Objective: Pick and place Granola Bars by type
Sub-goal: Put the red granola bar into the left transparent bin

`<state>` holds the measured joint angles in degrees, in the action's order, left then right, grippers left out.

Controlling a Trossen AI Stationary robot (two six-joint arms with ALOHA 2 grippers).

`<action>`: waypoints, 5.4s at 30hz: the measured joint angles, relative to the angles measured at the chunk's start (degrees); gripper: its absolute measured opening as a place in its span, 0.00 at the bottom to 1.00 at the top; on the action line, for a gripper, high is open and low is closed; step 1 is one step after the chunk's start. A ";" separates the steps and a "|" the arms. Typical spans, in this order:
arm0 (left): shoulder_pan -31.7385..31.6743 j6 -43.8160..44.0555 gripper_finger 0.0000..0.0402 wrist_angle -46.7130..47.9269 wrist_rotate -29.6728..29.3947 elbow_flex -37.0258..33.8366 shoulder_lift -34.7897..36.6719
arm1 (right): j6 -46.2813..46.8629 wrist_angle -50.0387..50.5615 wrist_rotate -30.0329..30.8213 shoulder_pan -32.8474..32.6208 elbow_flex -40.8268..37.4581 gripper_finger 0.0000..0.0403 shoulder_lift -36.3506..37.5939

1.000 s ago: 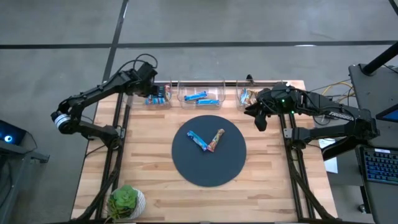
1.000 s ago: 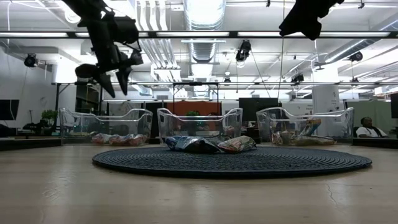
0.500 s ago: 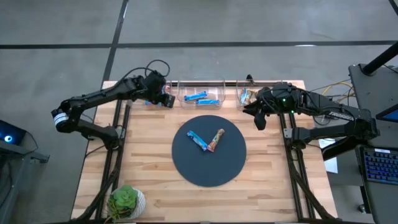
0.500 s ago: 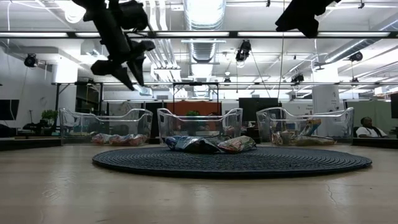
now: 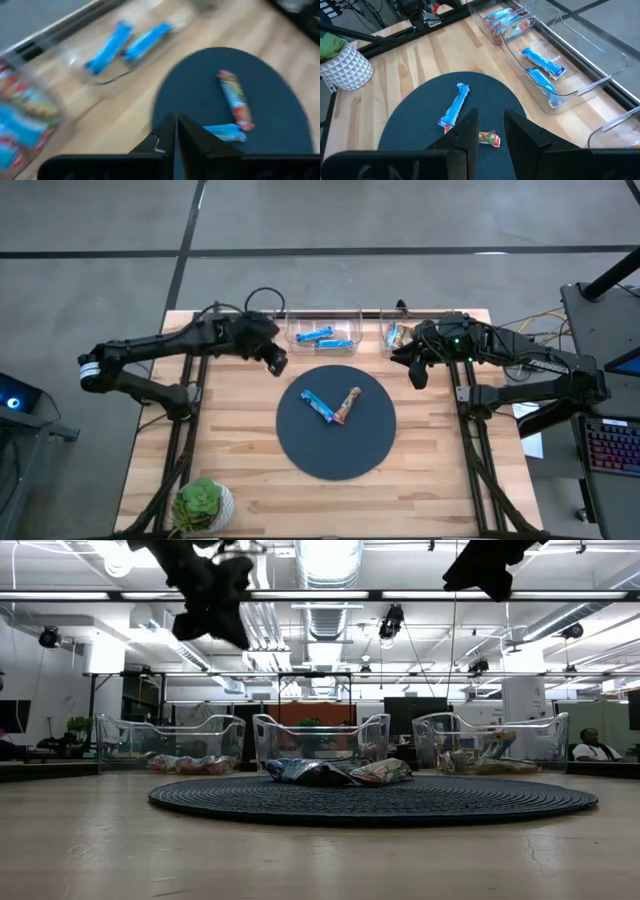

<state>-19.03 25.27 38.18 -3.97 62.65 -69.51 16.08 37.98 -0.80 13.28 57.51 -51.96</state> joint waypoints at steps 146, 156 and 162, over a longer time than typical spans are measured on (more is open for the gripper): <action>19.83 -14.97 0.00 -1.67 -15.58 -1.14 13.61 | -38.92 11.58 -5.46 -10.93 23.96 0.66 -33.46; 19.83 -15.06 0.00 -1.65 -15.54 -1.14 13.61 | -40.72 12.98 -5.27 -9.57 23.74 0.63 -33.55; 19.79 -15.03 0.00 -1.65 -15.50 -1.14 13.61 | -40.48 12.98 -5.03 -9.60 23.76 0.63 -33.55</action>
<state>0.75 10.24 36.53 -19.46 61.52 -55.90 -24.41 50.96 -5.82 3.68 81.28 -85.52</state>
